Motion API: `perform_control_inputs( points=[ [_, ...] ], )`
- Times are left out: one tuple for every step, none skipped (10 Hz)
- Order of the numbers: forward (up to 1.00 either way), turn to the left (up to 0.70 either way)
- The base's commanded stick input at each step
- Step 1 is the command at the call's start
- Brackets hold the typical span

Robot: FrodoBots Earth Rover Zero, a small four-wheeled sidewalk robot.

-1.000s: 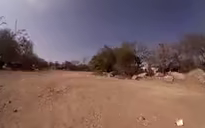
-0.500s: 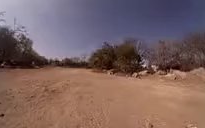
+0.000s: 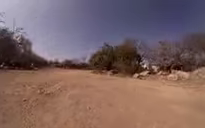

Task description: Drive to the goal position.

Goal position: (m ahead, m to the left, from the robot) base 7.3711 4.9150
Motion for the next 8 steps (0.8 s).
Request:
perform_control_inputs(
  points=[
    [0.5, 0.0],
    [0.5, 0.0],
    [0.5, 0.0],
    [0.5, 0.0],
    [0.5, 0.0],
    [0.5, 0.0],
    [0.5, 0.0],
    [0.5, 0.0]
  ],
)
